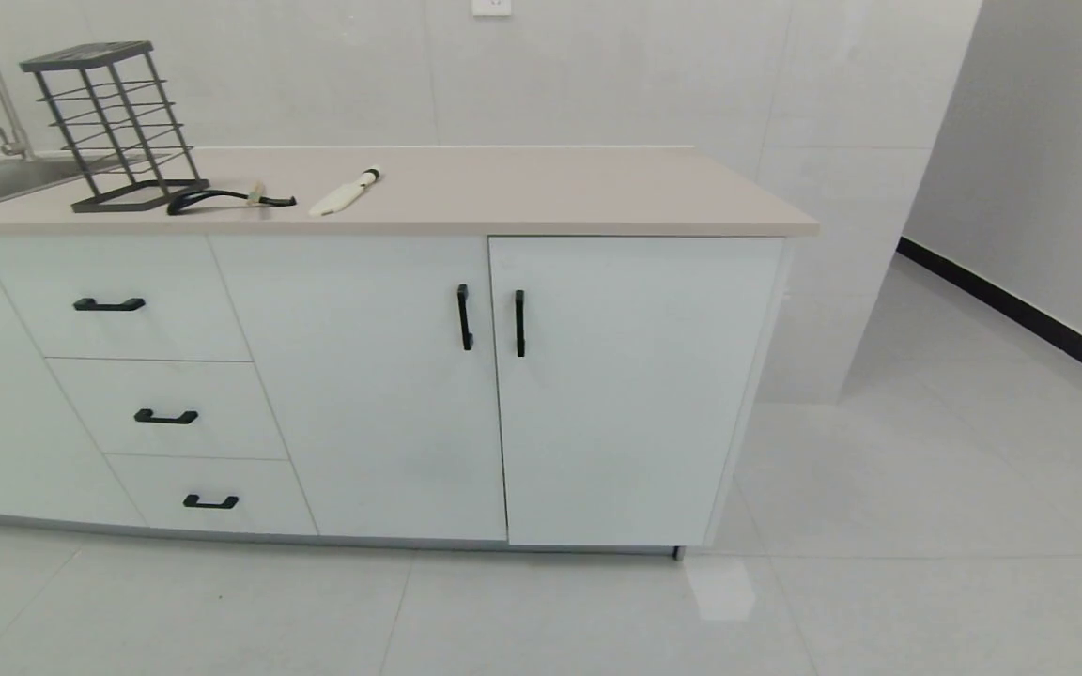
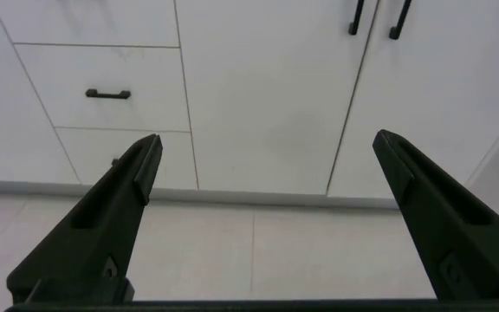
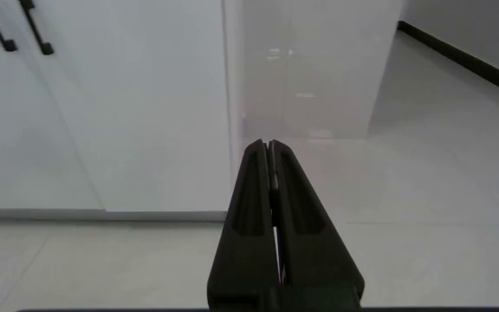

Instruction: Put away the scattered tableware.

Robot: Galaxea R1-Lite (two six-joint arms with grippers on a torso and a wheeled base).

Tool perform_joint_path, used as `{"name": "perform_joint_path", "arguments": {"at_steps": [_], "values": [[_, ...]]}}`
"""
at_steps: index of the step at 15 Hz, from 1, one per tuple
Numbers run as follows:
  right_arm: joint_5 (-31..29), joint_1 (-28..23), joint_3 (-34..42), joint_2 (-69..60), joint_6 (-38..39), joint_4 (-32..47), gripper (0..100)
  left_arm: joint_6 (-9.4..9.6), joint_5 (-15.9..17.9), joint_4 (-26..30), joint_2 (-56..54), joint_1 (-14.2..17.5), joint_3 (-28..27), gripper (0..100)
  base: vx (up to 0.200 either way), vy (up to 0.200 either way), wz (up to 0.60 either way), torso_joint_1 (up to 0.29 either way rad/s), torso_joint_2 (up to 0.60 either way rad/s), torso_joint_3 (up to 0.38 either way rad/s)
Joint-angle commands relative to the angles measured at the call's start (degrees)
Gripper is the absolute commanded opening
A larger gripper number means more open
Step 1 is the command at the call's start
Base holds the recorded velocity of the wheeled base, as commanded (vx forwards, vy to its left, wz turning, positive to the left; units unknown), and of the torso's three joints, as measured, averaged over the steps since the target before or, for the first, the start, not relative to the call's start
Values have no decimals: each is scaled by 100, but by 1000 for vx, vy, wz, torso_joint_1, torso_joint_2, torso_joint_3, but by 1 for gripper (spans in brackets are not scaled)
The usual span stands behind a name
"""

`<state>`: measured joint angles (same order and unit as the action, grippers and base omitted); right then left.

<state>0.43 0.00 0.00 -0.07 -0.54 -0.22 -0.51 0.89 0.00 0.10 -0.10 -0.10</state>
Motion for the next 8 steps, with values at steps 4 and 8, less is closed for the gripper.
{"name": "perform_joint_path", "arguments": {"at_steps": [4,8], "values": [[1,0,0,7,1,-4,0,-2,-1,0,-1,1,1,100,0,0,0,0,0,0],[-8,0,0,7,1,-4,0,7,8,9,-1,1,1,100,0,0,0,0,0,0]]}}
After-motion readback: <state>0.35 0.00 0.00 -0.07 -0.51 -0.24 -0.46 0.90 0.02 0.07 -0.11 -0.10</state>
